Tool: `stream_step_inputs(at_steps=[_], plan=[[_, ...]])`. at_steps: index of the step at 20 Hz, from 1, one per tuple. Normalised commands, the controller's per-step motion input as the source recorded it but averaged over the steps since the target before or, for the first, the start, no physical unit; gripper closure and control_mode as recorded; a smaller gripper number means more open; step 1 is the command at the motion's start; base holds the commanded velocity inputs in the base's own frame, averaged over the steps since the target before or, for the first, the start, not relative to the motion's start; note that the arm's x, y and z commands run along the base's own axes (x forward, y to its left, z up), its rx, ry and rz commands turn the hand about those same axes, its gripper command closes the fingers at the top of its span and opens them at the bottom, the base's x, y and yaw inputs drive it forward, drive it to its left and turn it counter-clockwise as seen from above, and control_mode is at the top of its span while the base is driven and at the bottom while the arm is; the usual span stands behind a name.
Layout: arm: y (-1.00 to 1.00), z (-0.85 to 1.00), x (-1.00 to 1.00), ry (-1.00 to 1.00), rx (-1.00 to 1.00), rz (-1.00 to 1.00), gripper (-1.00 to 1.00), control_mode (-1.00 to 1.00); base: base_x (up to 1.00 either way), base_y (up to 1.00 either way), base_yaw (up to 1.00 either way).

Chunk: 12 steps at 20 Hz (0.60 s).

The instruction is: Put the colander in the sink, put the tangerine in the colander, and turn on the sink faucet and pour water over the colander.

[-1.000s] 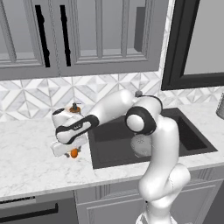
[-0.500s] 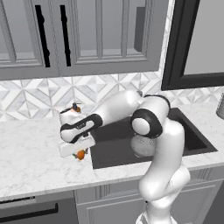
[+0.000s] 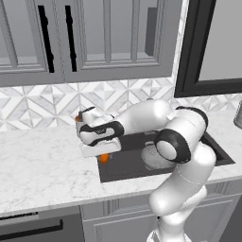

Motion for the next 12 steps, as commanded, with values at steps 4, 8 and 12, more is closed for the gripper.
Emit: stream_step_inputs(at_steps=[4,8,12], plan=[[-0.94,0.46,-0.27,-0.05,-0.07,-0.33,1.0,-1.0,0.0,0.0,0.0],[-0.98,0.71,-0.83,-0.05,0.0,-0.18,1.0,-1.0,0.0,0.0,0.0],[-1.0,0.85,-0.94,-0.04,0.0,-0.13,1.0,-1.0,0.0,0.0,0.0]])
